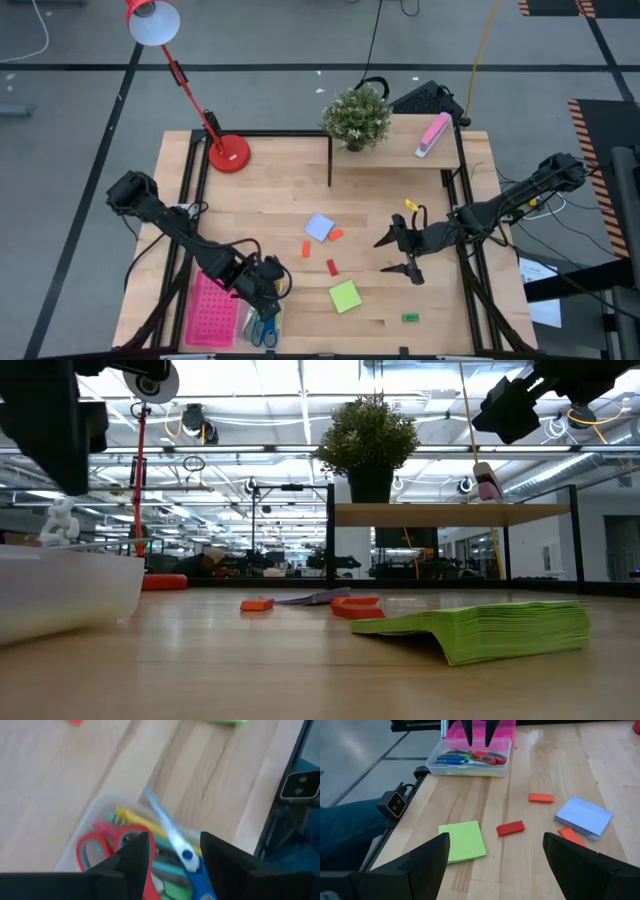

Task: Pack school essentials
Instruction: Put the blue scissors into the pink supply box

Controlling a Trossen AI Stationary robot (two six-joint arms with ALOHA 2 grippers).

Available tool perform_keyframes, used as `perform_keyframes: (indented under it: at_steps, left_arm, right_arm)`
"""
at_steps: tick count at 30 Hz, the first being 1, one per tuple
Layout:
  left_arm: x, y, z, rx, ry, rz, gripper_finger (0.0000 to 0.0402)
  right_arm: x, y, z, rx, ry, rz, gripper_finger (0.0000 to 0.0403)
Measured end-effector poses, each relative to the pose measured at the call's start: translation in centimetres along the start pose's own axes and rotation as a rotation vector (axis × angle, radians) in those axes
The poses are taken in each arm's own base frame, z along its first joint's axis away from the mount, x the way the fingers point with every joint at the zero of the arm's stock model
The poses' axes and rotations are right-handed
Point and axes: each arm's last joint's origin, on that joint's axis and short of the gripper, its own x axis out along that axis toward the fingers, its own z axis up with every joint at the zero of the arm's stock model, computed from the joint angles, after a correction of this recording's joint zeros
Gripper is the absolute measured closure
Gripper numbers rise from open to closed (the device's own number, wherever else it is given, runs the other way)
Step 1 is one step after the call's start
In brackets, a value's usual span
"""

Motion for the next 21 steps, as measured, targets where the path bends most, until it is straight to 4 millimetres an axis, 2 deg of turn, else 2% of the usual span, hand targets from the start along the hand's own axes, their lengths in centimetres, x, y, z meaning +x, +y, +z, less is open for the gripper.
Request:
perform_keyframes:
  at_steps: [5, 10, 16, 21]
  left_arm:
    - [0.1, -0.6, 0.8, 0.059, -0.181, 0.007, 0.022]
    - [1.5, -1.7, 1.9, 0.183, -0.295, -0.049, 0.0223]
    - [4.1, -0.7, 2.3, 0.16, -0.217, 0.005, 0.0267]
    - [4.3, -0.1, 1.4, 0.135, -0.139, 0.063, 0.0317]
  right_arm:
    - [1.0, 0.1, -0.4, 0.008, 0.025, -0.008, 0.0088]
    - [2.1, 0.0, -0.6, -0.023, 0.033, -0.015, 0.0088]
    - [2.3, -0.3, -0.6, -0.027, 0.038, -0.03, 0.0088]
    - [2.3, -0.4, -0.6, -0.04, 0.039, -0.032, 0.0088]
